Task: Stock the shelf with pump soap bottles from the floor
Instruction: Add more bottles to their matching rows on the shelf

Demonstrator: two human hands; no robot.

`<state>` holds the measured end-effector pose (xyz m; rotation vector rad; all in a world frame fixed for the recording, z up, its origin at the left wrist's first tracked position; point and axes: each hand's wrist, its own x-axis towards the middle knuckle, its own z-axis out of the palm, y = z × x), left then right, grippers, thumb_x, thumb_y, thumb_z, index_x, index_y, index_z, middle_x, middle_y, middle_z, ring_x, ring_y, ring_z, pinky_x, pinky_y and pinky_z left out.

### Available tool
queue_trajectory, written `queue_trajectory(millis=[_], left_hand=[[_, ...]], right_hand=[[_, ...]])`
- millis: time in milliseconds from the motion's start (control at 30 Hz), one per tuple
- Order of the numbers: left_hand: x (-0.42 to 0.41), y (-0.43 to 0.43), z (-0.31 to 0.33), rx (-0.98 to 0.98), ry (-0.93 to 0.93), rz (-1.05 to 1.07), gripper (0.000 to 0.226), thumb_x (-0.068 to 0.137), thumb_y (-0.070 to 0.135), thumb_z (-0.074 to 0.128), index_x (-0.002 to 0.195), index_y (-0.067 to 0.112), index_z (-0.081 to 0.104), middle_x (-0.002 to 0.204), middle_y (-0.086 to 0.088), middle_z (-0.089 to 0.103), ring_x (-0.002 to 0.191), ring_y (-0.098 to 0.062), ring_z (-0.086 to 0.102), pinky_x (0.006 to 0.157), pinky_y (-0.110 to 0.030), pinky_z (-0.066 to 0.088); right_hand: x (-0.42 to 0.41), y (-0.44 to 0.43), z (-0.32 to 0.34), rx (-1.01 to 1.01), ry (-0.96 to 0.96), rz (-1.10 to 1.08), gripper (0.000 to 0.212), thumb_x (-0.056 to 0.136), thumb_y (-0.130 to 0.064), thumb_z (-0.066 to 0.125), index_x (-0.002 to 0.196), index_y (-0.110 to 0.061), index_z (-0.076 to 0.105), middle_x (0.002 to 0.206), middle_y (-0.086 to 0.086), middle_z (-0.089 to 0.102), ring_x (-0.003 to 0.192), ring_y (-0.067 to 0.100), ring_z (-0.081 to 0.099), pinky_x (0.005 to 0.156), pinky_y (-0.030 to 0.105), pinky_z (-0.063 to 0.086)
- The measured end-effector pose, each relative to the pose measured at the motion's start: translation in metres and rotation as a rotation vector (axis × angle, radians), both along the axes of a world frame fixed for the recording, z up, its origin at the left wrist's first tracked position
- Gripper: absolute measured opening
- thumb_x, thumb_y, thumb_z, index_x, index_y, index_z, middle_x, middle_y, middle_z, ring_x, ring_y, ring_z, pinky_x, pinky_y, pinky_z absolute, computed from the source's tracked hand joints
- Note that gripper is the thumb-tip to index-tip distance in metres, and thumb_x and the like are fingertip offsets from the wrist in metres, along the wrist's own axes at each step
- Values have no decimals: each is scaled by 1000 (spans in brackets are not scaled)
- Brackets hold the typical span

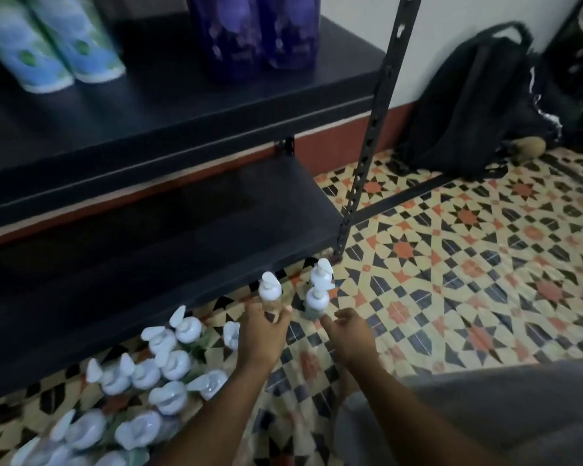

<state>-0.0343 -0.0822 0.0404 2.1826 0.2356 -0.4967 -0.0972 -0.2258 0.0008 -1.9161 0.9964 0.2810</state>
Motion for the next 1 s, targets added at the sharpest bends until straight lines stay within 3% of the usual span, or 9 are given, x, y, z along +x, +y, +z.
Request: queue_trajectory(millis=[100,200,333,467,567,733,833,933,1000], left_hand=[[20,-12,-52,34,40,56,54,86,49,72,111,3,58,109,-12,66,95,-27,62,79,-31,44],[43,-24,-89,36,82,105,66,82,48,76,126,3,55,123,-12,64,115,-33,62,96,-37,49],[70,-29,-142,63,69,108,86,62,66,73,129,15,56,124,-7,68,113,-29,65,98,-47,54],[89,-35,-144,78,81,130,73,75,41,85,133,10,52,131,-14,61,118,-36,60,97,-40,49],[92,-33,-144,65,99,129,66,79,36,83,132,12,53,131,-13,62,119,-36,60,94,-37,45],[68,-18,-106,17,81,82,54,78,46,79,120,18,59,114,-2,68,104,-26,65,88,-32,49],[51,-4,-59,-69,10,24,41,79,45,76,109,24,59,101,5,69,93,-19,66,79,-31,49],[40,17,3,-132,-104,3,52,71,54,76,109,27,54,99,6,68,88,-17,67,78,-39,57],[35,35,49,-182,-167,10,52,75,49,80,111,25,51,101,8,66,89,-14,66,79,-39,57]], right_hand=[[17,-8,-50,24,63,-27,88,69,-82,51,137,-25,47,122,2,61,103,25,65,91,51,55],[37,-11,-82,46,59,-78,94,68,-77,55,145,-25,40,136,7,55,117,31,58,97,53,50],[60,-12,-100,45,-9,-61,76,81,-51,71,144,-21,41,132,8,56,117,30,55,99,47,48],[67,-13,-111,-33,-64,-37,63,87,-33,74,139,-13,46,124,8,54,116,30,50,94,37,42],[65,-13,-109,-48,-55,-49,55,85,-36,75,130,-15,51,109,0,48,109,28,52,84,33,40],[45,-6,-77,-65,-149,-190,50,76,-44,78,115,-21,57,104,-1,55,93,23,58,82,45,51],[33,1,-38,-51,-271,-229,49,73,-43,79,113,-25,56,103,-4,59,90,17,60,77,40,52],[27,12,14,-39,-386,-201,39,74,-34,81,102,-24,56,95,-5,63,88,17,63,69,33,48],[25,23,57,-17,-421,-112,41,77,-33,81,105,-24,53,96,-8,61,87,14,62,71,35,49]])
